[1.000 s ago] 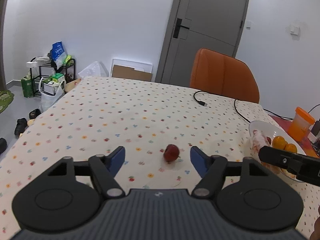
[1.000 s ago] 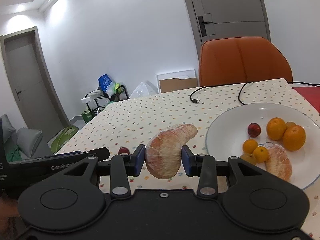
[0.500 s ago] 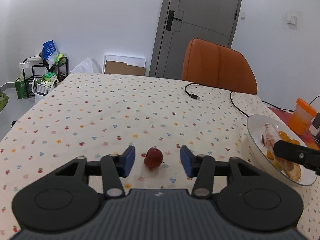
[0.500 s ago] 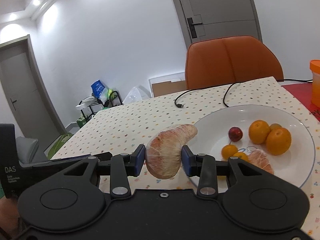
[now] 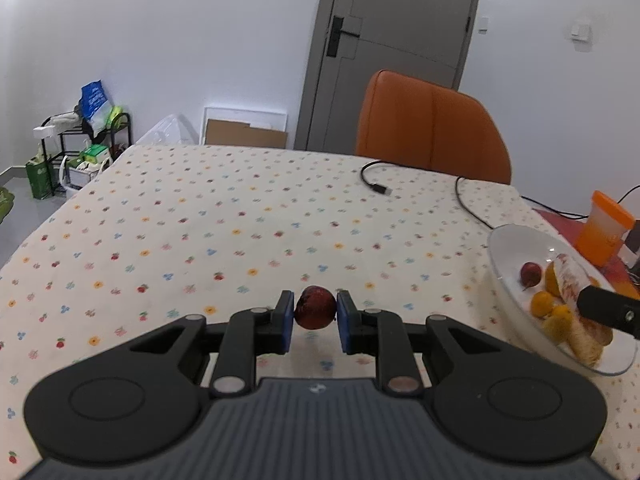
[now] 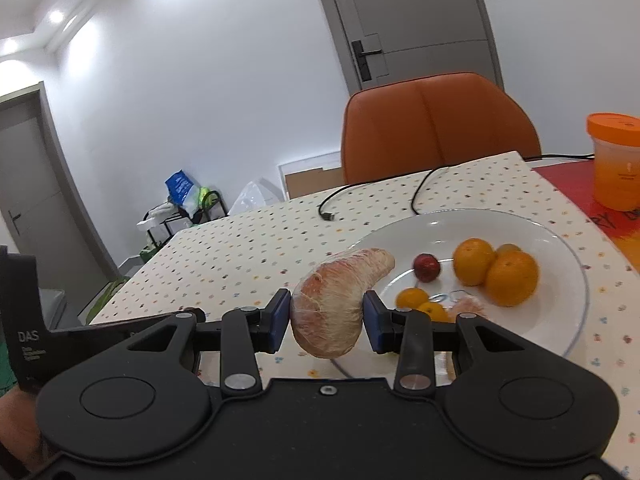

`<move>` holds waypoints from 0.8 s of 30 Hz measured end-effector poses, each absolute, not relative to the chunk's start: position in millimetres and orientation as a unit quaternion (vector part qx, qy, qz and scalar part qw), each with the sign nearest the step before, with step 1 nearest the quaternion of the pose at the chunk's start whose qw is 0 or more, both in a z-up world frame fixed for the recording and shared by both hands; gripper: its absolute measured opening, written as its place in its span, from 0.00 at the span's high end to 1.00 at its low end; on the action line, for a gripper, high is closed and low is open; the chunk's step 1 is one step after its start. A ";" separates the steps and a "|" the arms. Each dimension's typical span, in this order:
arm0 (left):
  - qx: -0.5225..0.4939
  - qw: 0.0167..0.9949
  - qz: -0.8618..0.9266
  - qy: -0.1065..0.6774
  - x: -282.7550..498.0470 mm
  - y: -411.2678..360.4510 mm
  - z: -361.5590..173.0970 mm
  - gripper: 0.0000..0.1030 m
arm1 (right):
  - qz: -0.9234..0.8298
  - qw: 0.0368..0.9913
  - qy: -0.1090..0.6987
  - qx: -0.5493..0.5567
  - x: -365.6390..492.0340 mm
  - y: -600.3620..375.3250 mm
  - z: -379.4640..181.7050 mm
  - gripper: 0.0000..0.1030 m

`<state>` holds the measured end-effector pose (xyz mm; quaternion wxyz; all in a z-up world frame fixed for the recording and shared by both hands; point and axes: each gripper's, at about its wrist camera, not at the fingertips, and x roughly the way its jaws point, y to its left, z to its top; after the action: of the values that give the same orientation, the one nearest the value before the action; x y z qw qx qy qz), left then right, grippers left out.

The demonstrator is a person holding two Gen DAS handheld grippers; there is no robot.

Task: Organize fruits
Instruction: 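Carry the plum and pomelo segment into the white bowl and open both tools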

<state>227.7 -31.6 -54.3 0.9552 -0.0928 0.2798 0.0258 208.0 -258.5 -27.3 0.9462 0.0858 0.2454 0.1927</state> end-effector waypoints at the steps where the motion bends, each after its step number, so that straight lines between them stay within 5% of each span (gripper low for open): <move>1: -0.093 0.956 0.023 0.278 227.3 -33.9 -52.7 0.79 | 0.190 0.947 0.245 0.086 207.2 -260.9 -27.4 0.64; 24: -0.076 0.963 -0.046 0.256 227.7 -96.9 -33.4 0.79 | 0.115 0.959 0.232 0.113 200.5 -326.3 -27.7 0.64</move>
<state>227.7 -96.9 -33.4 0.9626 -0.0759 0.2559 -0.0459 200.5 -326.3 -27.7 0.9594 0.1126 0.2316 0.1149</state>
